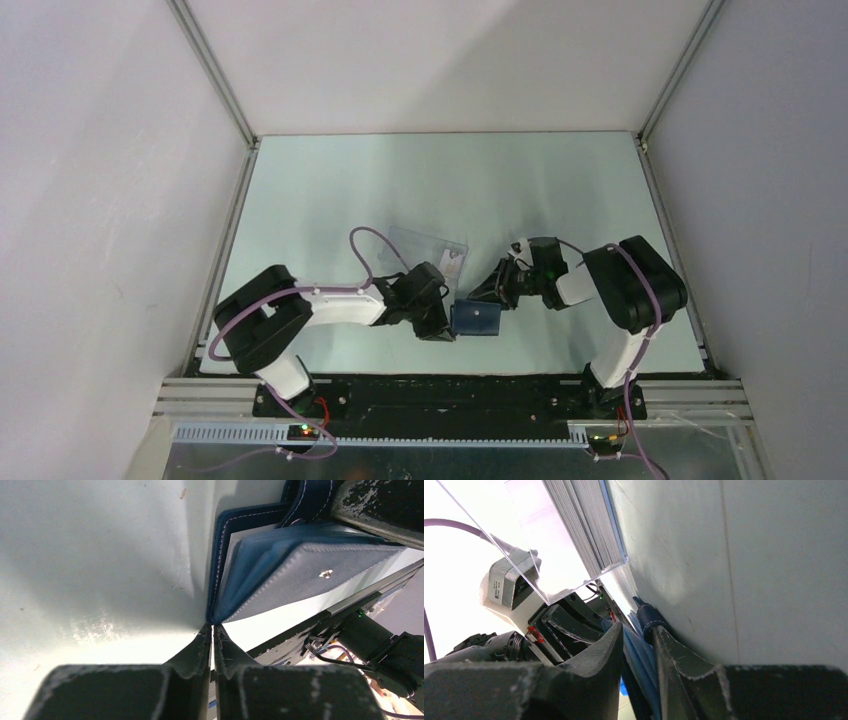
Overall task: Put the credit cards into the card holder
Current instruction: Close the card holder at the center of the board.
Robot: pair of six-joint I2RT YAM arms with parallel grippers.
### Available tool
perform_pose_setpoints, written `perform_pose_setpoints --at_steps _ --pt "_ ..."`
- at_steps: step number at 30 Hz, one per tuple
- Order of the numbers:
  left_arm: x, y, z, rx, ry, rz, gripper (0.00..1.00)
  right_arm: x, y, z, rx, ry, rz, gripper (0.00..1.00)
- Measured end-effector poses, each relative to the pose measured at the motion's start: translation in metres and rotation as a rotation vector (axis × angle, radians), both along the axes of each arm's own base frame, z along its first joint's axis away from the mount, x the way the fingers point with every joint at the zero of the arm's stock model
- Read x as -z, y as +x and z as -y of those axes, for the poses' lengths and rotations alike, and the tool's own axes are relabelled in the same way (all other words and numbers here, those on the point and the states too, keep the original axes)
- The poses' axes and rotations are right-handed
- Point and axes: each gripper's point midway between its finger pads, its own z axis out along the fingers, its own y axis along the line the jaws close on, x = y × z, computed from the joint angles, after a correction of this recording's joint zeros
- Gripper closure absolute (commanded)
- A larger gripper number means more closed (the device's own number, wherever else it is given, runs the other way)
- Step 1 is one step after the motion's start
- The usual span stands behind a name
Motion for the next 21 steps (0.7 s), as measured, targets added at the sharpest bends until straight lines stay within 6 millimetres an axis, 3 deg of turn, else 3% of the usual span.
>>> perform_pose_setpoints --at_steps 2,11,21 --pt "0.001 0.000 0.001 0.006 0.005 -0.004 0.99 0.000 0.002 -0.004 -0.001 0.014 0.008 0.69" --pt "0.001 0.000 0.006 0.016 0.009 -0.021 1.00 -0.009 0.011 -0.016 0.012 0.092 0.012 0.69" --pt "0.001 0.001 0.013 0.026 0.006 -0.017 1.00 -0.039 0.038 -0.013 0.104 0.243 -0.010 0.70"
